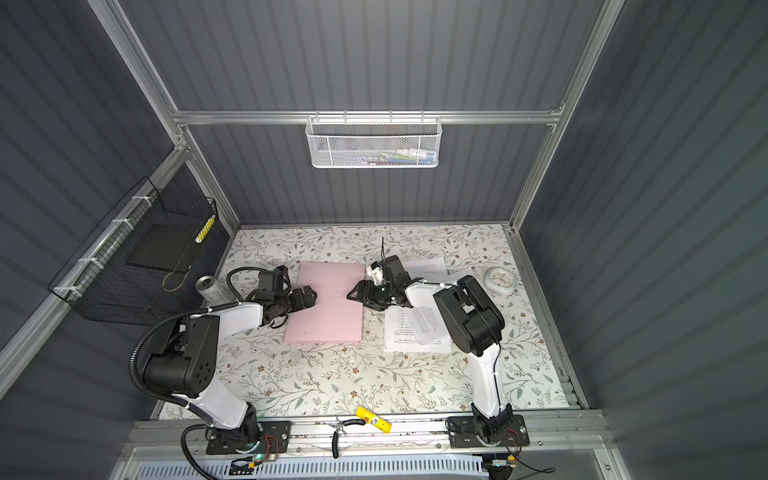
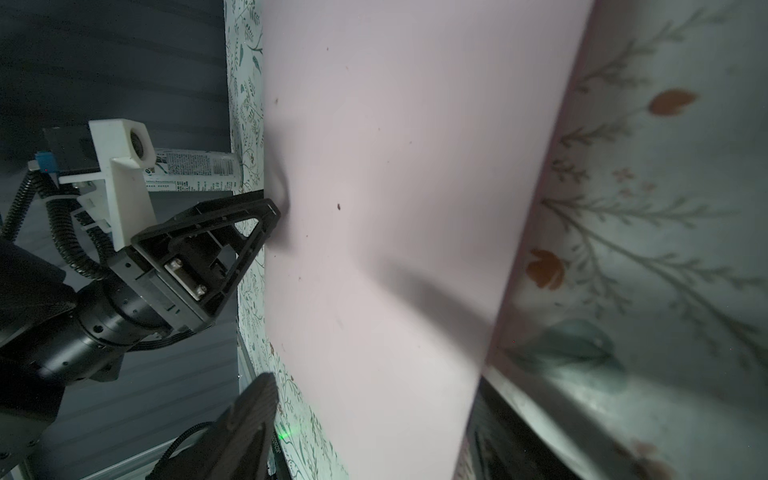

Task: Put the files into the folder

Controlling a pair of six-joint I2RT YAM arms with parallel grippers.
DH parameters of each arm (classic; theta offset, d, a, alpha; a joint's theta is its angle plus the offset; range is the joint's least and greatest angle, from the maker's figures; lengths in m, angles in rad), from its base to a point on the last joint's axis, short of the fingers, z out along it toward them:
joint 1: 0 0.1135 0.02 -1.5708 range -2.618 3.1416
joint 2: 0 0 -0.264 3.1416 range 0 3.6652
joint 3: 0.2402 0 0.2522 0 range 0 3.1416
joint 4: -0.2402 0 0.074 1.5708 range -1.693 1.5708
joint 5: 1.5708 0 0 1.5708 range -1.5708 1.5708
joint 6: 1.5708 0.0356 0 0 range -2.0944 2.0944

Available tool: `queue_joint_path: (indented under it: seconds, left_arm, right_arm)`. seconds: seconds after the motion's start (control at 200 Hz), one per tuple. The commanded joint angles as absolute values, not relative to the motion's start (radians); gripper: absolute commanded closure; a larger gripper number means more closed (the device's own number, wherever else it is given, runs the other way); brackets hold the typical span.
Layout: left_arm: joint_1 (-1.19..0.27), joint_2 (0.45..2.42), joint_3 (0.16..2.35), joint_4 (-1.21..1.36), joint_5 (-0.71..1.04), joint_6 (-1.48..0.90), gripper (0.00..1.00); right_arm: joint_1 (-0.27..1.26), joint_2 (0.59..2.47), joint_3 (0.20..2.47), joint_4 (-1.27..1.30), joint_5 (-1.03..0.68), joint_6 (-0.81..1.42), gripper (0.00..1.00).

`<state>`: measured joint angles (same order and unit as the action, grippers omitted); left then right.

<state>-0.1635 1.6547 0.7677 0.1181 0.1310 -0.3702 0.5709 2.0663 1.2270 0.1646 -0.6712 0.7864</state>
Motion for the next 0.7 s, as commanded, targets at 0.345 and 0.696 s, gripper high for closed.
queue_joint_path:
  seconds: [0.345, 0.696]
  left_arm:
    - [-0.254, 1.672, 0.801, 0.126, 0.216, -0.378, 0.04]
    - [-0.404, 1.459, 0.788, -0.042, -0.124, -0.320, 0.05]
  right_arm:
    - [0.569, 1.924, 1.242, 0.080, -0.654, 0.727, 0.30]
    - [0.557, 1.842, 1.258, 0.002, -0.619, 0.703, 0.29]
